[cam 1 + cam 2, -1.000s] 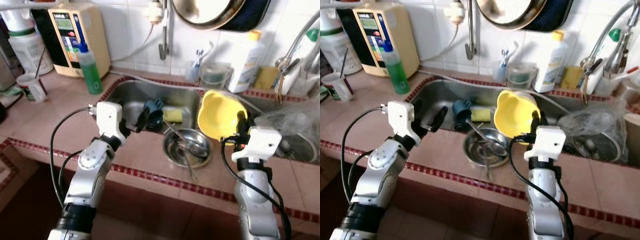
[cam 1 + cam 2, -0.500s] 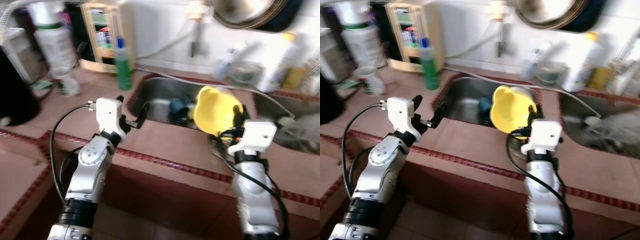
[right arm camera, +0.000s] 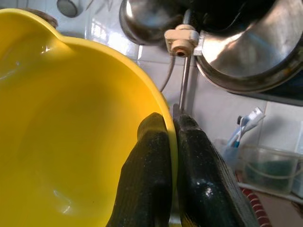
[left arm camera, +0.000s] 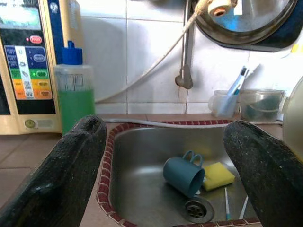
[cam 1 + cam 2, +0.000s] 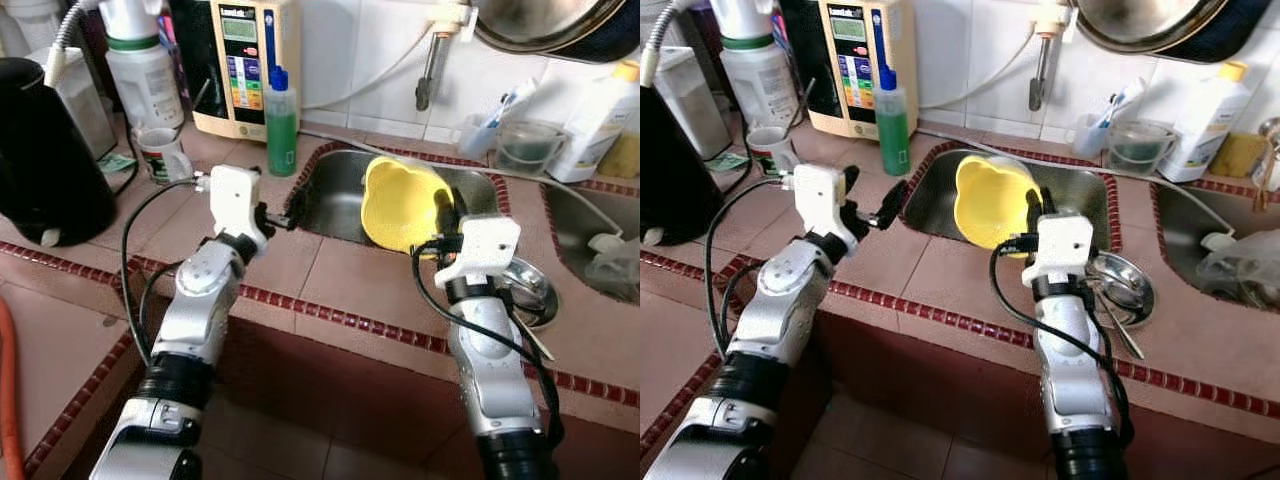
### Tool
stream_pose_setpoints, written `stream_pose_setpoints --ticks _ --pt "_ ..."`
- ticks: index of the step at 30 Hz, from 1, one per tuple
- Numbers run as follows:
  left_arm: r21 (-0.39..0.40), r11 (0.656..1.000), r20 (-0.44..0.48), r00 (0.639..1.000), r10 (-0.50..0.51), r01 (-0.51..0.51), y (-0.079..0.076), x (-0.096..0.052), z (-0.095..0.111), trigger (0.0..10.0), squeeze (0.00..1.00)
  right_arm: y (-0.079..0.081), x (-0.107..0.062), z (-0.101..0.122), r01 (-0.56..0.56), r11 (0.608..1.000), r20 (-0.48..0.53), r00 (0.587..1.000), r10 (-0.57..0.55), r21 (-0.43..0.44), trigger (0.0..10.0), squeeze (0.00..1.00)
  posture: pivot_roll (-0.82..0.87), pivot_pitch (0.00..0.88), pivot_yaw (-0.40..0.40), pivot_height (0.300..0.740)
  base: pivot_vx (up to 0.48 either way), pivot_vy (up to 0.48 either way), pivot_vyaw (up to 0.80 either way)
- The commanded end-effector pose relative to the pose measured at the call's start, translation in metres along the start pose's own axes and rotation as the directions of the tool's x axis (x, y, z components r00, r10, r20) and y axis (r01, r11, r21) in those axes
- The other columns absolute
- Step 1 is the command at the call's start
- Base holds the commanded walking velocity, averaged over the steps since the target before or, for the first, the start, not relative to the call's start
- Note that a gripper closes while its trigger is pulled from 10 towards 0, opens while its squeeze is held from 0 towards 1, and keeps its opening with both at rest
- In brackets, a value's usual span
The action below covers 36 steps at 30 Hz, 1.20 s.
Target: Kitchen organization
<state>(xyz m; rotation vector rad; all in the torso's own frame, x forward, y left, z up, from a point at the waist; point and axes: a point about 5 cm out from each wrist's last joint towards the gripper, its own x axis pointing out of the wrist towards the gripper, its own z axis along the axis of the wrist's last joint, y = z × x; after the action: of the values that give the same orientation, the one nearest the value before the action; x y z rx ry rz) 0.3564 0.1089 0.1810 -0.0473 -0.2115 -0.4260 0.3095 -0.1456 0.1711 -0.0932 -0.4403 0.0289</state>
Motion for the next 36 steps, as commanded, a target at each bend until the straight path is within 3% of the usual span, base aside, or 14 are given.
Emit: stream_pose_setpoints --ticks 1,10,14,19,26,36 --pt "0.0 1.0 -0.001 1.0 0.029 -0.029 0.005 -0.002 -0.001 10.0 0.0 0.0 0.002 0.0 0.013 1.0 0.001 1.0 -0.013 0.016 10.0 0.0 0.02 0.0 0.013 0.74 0.0 0.0 0.0" --pt "-0.066 0.989 -0.006 0.991 0.134 -0.134 0.016 -0.009 -0.009 10.0 0.0 -0.002 0.001 -0.005 0.04 0.999 -0.013 0.999 -0.04 0.017 10.0 0.0 0.02 0.0 0.002 0.74 0.0 0.0 0.0" --pt "0.007 0.988 0.002 0.988 0.155 -0.155 0.021 -0.006 -0.007 10.0 0.0 -0.003 0.003 -0.006 0.058 0.998 -0.019 0.998 -0.057 0.015 10.0 0.0 0.02 0.0 -0.003 0.74 0.0 0.0 0.0" --pt "-0.011 0.982 0.009 0.982 0.19 -0.19 0.025 0.003 -0.004 10.0 0.0 -0.005 0.005 -0.009 0.052 0.999 -0.029 0.998 -0.052 0.001 10.0 0.0 0.01 0.0 -0.014 0.74 0.0 0.0 0.0" --pt "0.003 0.987 0.027 0.987 0.16 -0.161 0.015 0.013 -0.003 10.0 0.0 -0.01 0.009 -0.009 0.048 0.999 -0.027 0.998 -0.048 -0.013 10.0 0.0 -0.01 0.0 -0.03 0.74 0.0 0.0 0.0" --pt "0.016 0.981 0.041 0.981 0.192 -0.192 0.012 0.014 -0.007 10.0 0.0 -0.01 0.01 -0.009 0.022 1.0 -0.032 0.999 -0.023 -0.021 10.0 0.0 -0.01 0.0 -0.057 0.74 0.0 0.0 0.0"
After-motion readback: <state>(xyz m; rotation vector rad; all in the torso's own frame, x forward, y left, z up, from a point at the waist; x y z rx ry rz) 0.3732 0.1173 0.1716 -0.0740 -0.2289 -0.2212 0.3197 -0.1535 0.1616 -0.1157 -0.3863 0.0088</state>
